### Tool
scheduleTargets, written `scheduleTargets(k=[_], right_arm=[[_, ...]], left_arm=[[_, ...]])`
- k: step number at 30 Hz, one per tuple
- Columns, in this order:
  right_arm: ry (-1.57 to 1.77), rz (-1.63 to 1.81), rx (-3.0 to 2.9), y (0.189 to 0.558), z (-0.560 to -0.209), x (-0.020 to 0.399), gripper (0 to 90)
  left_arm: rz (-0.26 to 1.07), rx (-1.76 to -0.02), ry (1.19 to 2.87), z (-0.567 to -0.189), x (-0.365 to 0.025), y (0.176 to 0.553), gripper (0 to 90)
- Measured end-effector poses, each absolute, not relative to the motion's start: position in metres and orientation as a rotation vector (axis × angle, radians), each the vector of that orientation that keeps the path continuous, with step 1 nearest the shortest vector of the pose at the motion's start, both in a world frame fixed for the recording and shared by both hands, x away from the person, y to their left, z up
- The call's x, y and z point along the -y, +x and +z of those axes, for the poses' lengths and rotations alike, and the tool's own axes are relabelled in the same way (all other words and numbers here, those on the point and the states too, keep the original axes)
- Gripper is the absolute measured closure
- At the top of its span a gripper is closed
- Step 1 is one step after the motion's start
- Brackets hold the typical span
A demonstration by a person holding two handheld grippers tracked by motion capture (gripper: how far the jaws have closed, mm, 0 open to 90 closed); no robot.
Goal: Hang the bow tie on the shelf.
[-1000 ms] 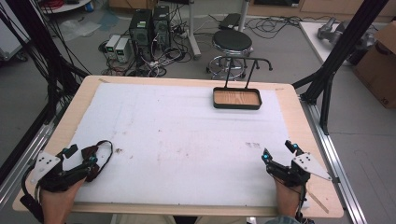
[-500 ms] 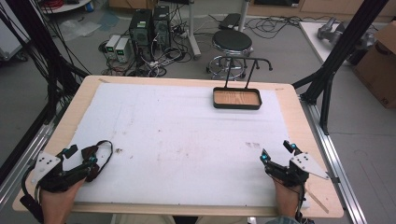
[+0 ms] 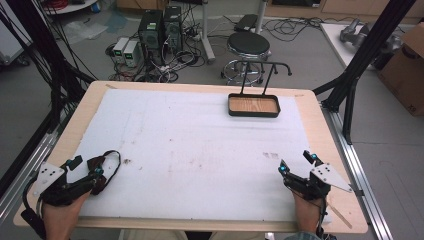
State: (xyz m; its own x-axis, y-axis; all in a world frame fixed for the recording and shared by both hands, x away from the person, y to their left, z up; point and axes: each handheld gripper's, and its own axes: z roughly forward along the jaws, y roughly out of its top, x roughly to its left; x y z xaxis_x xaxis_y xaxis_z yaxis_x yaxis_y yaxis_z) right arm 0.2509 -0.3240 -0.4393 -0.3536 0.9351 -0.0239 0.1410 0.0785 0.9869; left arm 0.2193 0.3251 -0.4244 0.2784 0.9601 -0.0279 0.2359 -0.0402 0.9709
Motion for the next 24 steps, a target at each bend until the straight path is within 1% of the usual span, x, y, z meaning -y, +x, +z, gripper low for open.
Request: scheduleTargets(k=[9,12,16,20,24], right_arm=[[1.089,1.348,-1.616,0.251,-0.439,0.324,12.6],[1.088,1.346,-1.618,0.251,-0.439,0.324,12.6],[1.082,1.345,-1.62,0.252,-0.439,0.324,12.6],[1.081,1.345,-1.621,0.252,-0.44,0.324,12.7],[1.081,1.347,-1.619,0.251,-0.439,0.324,12.6]], left_arm=[[0.861,-1.255,1.53,-0.431,-0.331,0.223,32.1],[0.835,-1.304,1.536,-0.434,-0.334,0.225,33.2],[0.803,-1.383,1.571,-0.44,-0.335,0.23,39.2],[0.809,-1.431,1.603,-0.444,-0.335,0.233,43.9],[0.795,-1.455,1.626,-0.446,-0.335,0.235,46.6]])
